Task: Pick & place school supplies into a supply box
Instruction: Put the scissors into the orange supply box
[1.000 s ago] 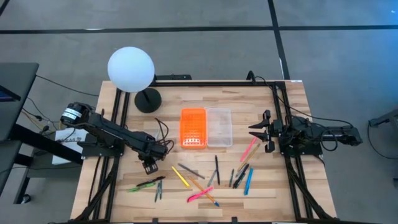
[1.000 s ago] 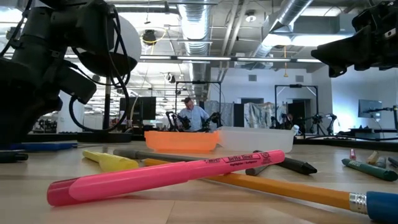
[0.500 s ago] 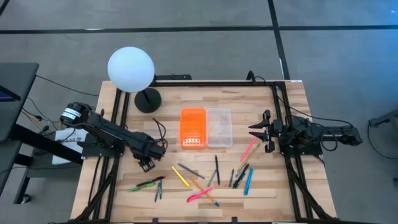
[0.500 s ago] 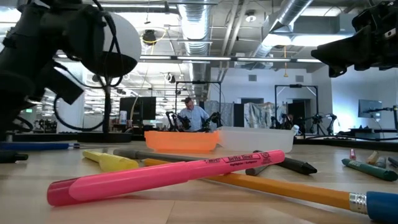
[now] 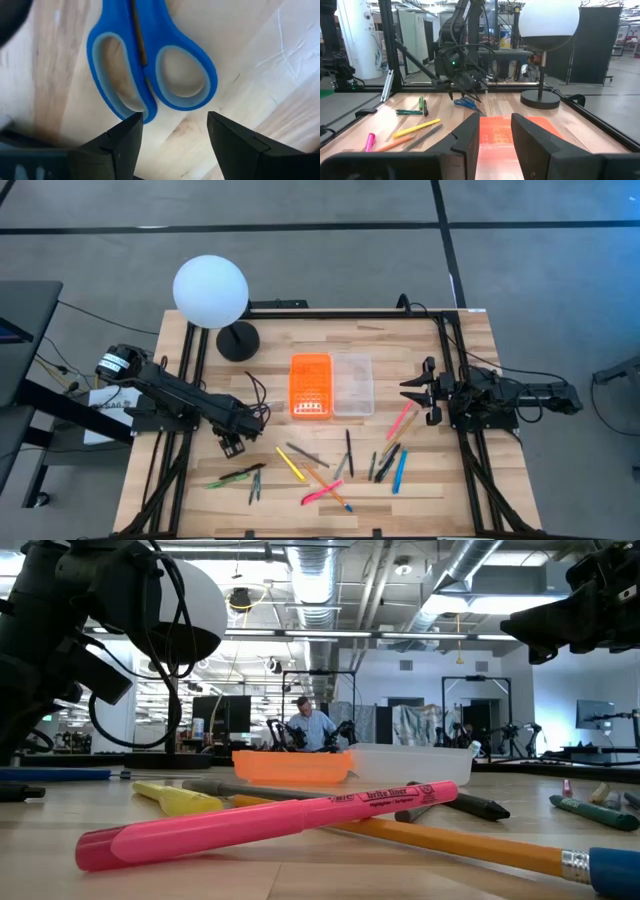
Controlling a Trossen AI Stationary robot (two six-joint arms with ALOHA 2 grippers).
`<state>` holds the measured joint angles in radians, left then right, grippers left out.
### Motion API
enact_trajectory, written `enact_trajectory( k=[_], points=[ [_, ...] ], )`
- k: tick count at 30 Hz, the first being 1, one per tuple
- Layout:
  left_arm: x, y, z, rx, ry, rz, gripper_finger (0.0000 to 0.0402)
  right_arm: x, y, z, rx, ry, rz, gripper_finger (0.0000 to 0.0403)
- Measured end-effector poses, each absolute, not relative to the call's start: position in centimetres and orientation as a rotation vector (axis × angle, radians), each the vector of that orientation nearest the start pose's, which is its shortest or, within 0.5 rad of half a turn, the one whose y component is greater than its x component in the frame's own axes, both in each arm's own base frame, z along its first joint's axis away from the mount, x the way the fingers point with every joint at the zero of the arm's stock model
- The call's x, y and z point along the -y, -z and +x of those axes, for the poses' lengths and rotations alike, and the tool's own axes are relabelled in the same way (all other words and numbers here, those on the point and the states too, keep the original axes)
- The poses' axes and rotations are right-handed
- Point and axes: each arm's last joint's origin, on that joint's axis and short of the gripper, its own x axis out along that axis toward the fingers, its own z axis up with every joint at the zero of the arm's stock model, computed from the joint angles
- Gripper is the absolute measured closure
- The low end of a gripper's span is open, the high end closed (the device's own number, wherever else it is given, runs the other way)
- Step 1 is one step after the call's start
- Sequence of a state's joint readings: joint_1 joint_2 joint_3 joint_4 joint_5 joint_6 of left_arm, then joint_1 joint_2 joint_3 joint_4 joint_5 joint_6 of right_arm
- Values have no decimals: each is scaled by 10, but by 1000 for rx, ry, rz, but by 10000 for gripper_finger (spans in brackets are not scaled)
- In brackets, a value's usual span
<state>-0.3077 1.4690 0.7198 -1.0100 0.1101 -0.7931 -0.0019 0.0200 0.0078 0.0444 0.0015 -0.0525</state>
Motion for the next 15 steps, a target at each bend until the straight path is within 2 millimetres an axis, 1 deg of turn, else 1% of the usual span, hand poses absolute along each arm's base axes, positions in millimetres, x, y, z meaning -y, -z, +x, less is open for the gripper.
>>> enact_trajectory(
  k=[10, 13, 15],
  points=[
    [57, -161, 184, -1629, -416, -242, 184, 0, -169, 98, 33, 4, -52, 295],
    [56, -160, 185, -1613, -407, -238, 184, 0, -169, 98, 33, 4, -52, 295],
    [57, -156, 186, -1599, -379, -244, 184, 0, -169, 98, 33, 4, -52, 295]
  ],
)
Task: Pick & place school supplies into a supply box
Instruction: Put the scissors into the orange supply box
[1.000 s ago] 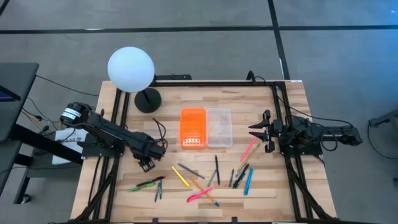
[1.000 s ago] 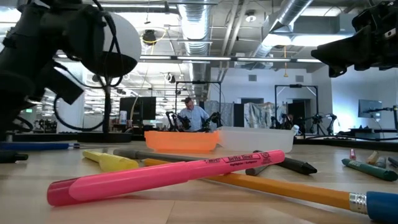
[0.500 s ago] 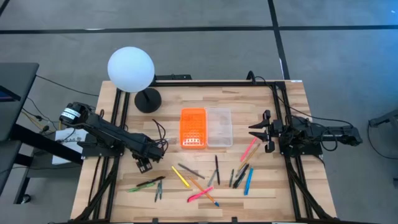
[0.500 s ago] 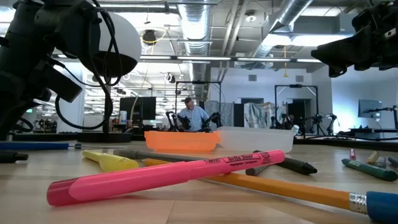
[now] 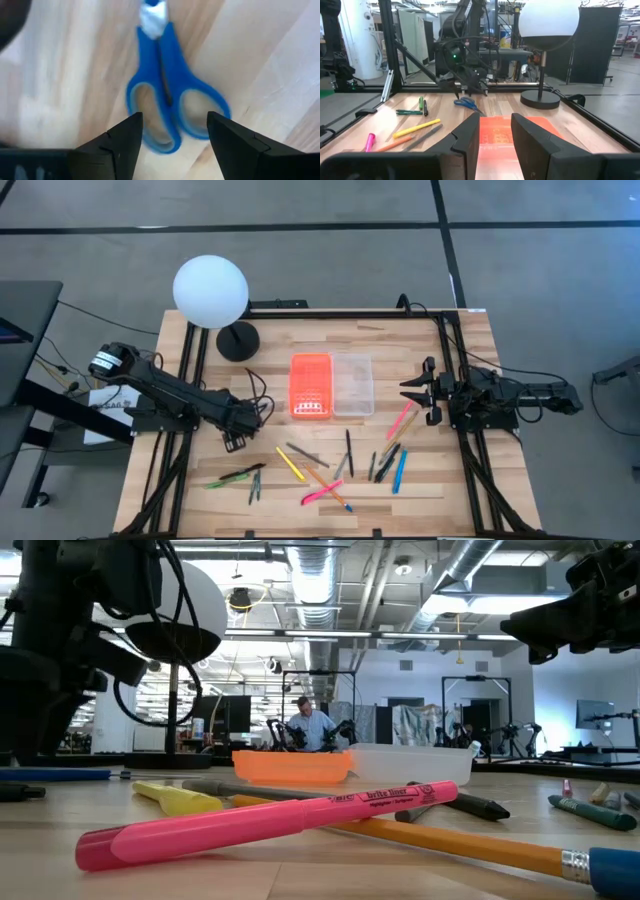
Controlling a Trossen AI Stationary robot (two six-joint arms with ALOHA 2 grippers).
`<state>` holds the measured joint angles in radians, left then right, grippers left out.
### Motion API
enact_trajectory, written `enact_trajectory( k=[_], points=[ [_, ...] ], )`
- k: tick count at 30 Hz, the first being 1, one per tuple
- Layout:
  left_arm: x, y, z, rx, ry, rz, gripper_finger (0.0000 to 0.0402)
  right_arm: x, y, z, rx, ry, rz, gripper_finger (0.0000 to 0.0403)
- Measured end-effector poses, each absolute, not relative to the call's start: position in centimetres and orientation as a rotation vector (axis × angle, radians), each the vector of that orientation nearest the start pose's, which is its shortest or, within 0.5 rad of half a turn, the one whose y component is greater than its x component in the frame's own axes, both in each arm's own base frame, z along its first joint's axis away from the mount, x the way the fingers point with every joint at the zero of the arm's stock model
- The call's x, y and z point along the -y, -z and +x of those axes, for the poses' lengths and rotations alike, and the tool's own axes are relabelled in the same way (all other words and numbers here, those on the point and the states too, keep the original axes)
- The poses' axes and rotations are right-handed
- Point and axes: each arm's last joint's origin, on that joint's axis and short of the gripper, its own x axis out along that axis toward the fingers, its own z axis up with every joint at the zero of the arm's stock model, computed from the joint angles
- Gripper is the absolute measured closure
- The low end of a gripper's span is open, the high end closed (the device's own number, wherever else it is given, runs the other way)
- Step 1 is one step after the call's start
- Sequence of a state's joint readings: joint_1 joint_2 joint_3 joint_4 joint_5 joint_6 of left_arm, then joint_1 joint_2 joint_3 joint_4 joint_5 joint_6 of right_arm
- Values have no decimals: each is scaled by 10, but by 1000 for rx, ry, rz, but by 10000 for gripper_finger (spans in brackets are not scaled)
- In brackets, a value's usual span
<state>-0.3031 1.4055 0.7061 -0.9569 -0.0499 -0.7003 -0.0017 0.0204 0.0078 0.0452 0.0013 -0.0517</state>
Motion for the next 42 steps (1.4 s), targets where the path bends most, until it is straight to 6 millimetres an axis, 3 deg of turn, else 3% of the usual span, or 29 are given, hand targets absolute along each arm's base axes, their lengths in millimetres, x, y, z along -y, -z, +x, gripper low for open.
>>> enact_trajectory(
  k=[17, 22, 30, 42],
  points=[
    [54, -130, 170, -1637, -311, -264, 191, 0, -169, 98, 33, 4, -52, 295],
    [54, -130, 171, -1631, -301, -272, 227, 0, -169, 98, 33, 4, -52, 295],
    [55, -129, 171, -1631, -300, -291, 334, 0, -169, 98, 33, 4, -52, 295],
    [55, -130, 172, -1640, -299, -289, 330, 0, -169, 98, 33, 4, -52, 295]
  ],
)
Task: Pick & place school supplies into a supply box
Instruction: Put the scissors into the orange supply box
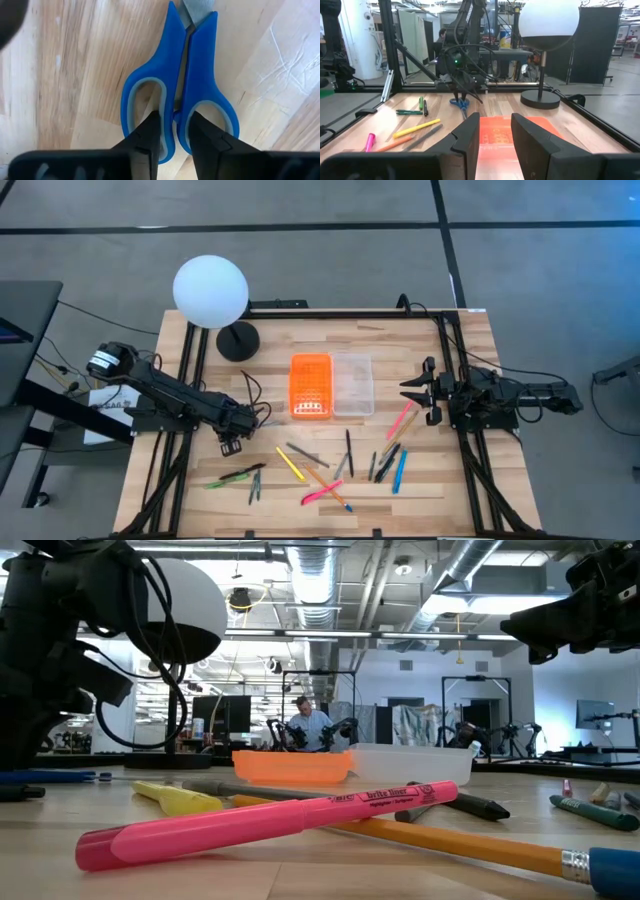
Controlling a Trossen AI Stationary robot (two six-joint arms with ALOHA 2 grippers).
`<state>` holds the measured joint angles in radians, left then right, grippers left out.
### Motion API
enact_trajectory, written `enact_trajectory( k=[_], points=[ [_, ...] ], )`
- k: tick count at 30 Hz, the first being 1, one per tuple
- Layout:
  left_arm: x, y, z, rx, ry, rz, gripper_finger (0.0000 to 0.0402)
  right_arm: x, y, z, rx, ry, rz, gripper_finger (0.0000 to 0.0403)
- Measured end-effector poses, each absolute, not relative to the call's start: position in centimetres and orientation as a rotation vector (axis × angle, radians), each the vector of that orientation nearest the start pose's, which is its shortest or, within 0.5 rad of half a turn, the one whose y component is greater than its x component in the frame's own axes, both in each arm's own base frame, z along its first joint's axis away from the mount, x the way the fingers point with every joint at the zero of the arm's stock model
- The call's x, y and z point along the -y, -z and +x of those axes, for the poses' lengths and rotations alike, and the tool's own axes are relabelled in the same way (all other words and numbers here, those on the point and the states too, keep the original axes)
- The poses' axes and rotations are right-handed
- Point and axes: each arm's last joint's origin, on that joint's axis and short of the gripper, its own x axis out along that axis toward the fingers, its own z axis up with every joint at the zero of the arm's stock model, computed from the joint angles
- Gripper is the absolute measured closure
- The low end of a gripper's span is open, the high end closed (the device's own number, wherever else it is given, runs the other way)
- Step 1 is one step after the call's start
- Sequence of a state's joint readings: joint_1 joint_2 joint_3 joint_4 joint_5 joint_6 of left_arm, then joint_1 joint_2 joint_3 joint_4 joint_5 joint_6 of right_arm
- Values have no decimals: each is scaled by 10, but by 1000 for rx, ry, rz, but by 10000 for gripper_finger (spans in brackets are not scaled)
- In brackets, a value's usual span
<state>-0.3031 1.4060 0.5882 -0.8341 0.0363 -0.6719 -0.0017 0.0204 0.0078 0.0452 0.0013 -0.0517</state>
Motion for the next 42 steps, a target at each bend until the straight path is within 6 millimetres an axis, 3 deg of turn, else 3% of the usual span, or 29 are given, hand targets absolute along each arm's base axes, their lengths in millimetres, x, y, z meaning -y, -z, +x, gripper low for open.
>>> enact_trajectory(
  k=[18, 26, 33, 42],
  points=[
    [65, -170, 202, -1547, -188, -203, 335, 0, -169, 98, 33, 4, -52, 295],
    [66, -192, 223, -1376, -196, -154, 333, 0, -169, 98, 33, 4, -52, 295],
    [46, -211, 261, -994, -333, -127, 329, 0, -169, 98, 33, 4, -52, 295],
    [-7, -238, 298, -557, -360, -438, 328, 0, -170, 98, 40, 4, -52, 295]
  ],
)
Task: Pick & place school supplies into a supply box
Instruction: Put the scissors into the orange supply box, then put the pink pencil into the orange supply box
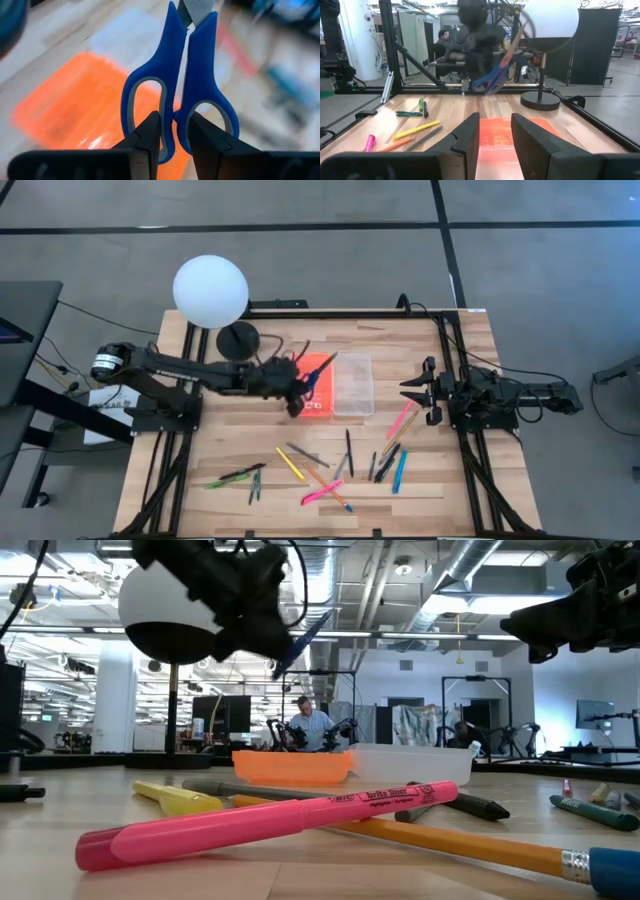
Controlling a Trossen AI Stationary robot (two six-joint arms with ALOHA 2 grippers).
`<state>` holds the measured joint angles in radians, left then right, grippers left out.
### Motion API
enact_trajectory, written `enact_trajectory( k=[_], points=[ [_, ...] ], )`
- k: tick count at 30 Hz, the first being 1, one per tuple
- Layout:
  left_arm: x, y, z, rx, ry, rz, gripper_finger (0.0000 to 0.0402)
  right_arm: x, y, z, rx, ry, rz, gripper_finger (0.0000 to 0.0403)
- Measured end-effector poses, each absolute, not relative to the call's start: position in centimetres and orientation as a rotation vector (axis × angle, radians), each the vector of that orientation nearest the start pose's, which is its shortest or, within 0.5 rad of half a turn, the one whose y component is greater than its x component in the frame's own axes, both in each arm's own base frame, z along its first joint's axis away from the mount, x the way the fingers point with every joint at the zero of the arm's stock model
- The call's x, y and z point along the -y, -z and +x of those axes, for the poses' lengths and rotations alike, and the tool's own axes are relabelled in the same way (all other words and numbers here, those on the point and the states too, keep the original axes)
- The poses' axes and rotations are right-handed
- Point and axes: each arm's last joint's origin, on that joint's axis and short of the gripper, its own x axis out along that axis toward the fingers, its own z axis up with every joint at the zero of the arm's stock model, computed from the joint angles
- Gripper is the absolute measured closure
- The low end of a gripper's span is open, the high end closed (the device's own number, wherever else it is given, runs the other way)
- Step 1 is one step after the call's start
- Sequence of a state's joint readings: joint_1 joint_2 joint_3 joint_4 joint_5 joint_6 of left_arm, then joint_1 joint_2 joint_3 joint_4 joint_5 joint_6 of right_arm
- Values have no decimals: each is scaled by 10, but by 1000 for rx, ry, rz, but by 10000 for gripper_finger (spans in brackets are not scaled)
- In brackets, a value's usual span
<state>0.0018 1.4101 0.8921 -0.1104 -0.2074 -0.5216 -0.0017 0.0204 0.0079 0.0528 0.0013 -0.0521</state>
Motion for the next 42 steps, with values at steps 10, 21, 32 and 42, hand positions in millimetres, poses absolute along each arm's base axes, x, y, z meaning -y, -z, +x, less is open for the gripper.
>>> enact_trajectory(
  k=[10, 21, 32, 42],
  points=[
    [-23, -201, 345, -412, -252, -783, 328, 0, -170, 98, 40, 3, -52, 295],
    [-32, -180, 401, -524, -292, -896, 322, 0, -169, 98, 28, 2, -52, 295],
    [-38, -191, 415, -595, -358, -857, 319, 0, -167, 98, 7, 1, -52, 295],
    [-37, -184, 412, -663, -392, -877, 269, 0, -166, 98, -3, 0, -52, 295]
  ],
)
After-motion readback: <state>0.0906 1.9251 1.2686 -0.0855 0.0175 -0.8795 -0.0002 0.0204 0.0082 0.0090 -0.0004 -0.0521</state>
